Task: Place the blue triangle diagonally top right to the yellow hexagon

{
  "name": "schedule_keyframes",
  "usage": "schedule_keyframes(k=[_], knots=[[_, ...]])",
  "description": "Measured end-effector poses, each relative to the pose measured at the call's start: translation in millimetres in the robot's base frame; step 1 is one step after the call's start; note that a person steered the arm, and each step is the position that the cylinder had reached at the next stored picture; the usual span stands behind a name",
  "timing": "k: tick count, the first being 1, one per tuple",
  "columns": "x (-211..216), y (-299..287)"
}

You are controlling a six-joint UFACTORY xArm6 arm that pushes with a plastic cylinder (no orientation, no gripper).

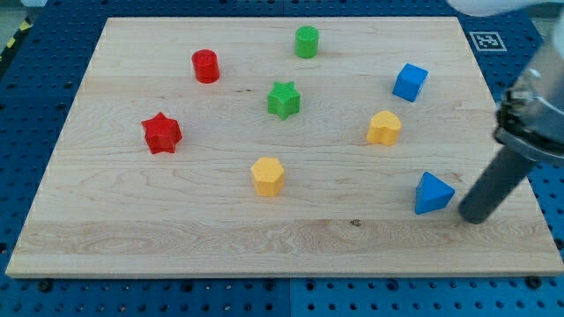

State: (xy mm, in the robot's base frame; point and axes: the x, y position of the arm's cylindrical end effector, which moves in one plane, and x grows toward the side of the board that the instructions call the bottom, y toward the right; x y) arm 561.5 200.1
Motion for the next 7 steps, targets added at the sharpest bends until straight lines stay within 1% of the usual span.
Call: schedule_keyframes(k=[1, 2, 3, 4, 5, 6, 7], knots=[[0.0, -39.5], [-3.8, -47.0], [-3.8, -24.2], [-10.7, -15.8], [-32.8, -50.1], [-41.6, -98.4], [-60.3, -139.4]])
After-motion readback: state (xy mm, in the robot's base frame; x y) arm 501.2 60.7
